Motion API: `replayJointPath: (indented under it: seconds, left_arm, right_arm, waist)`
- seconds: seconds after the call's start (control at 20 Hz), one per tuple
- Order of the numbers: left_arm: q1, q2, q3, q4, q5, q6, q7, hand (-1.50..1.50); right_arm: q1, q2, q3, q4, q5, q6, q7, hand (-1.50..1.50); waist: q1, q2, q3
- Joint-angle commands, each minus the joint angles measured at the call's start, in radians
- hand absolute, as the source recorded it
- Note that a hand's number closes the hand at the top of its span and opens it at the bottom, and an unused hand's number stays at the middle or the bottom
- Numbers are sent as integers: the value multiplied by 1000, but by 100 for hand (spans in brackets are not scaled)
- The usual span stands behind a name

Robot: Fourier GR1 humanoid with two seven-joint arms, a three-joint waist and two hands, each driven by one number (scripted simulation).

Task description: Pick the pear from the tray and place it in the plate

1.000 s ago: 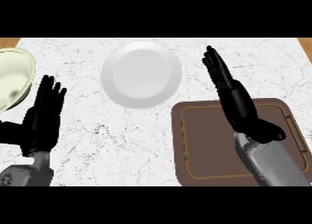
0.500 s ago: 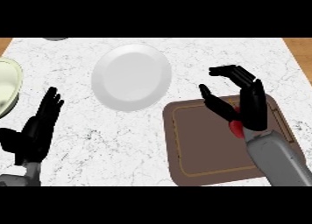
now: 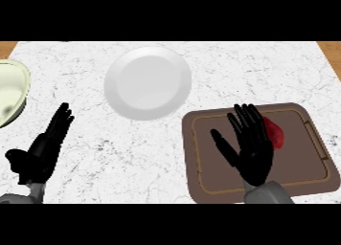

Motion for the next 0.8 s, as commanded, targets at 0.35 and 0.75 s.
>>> replayJointPath:
  seconds: [0.35,0.75]
  left_arm:
    - [32,3,11,36,-14,-42,-48,0]
    - [-7,-9,31,79,-14,-40,-59,0]
  right_arm:
    - [347,129,-137,-41,270,-309,70,-150]
    - [466,131,-244,16,311,-238,223,-150]
  waist:
    - [4,-4,-3]
    - [-8,9,-6]
